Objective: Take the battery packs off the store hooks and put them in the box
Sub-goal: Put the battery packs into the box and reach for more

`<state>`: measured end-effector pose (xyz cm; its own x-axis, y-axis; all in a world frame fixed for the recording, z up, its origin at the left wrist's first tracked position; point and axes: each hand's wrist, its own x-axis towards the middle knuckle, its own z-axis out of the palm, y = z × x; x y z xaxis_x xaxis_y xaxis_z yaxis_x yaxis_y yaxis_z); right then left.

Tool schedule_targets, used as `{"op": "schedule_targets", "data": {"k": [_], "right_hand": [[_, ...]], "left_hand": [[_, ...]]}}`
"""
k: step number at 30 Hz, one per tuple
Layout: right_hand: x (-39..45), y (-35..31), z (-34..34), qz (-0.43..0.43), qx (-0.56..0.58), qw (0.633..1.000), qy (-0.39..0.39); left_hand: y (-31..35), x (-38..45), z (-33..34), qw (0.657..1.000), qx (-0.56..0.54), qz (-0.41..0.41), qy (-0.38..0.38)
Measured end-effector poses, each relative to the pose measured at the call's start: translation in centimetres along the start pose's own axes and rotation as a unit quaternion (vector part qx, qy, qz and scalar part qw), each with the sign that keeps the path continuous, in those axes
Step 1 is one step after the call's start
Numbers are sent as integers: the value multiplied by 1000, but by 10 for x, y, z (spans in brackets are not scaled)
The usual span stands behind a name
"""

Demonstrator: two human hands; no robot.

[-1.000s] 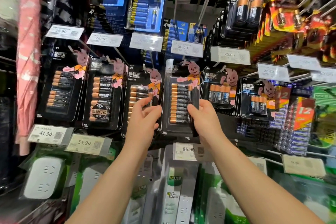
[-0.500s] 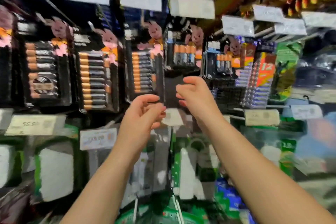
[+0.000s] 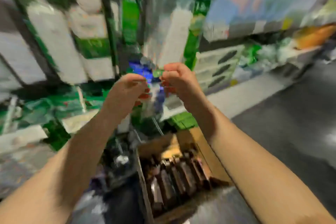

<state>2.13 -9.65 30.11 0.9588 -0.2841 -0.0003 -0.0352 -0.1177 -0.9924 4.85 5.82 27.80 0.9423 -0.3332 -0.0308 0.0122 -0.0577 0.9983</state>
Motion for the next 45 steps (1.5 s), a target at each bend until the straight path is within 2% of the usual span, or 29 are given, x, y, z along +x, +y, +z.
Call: {"op": "schedule_targets", "data": {"k": [7,12,17,25,29,34,39,42,45], "right_hand": [[-18,159,-58,173,-65,982,31],[-43,260,-75,305,-89,948,-32],[-60,336,-79,404,-140,901,-78],[-66,402,-89,458,-146,874,-74],[-54,424,-75,437,-133,887,-67],[-25,452,-20,407,-146,894,-117],[-20,469,11,440,-154,874,-140],[-20,465,-2,413,-167,887,-123],[-20,448,-37,387,-180,897,-116]], "left_hand": [[-153,-1,67,980,34,-194,-5],[-249,-42,100,945,35,-325,-5],[-320,-67,120,919,65,-390,8],[-380,-62,157,873,87,-472,85],[-398,-63,161,871,70,-457,164],[-410,-71,158,859,25,-450,242],[-412,-66,156,871,21,-424,248],[-410,-65,155,874,33,-419,244],[-403,-61,157,896,78,-381,216]]}}
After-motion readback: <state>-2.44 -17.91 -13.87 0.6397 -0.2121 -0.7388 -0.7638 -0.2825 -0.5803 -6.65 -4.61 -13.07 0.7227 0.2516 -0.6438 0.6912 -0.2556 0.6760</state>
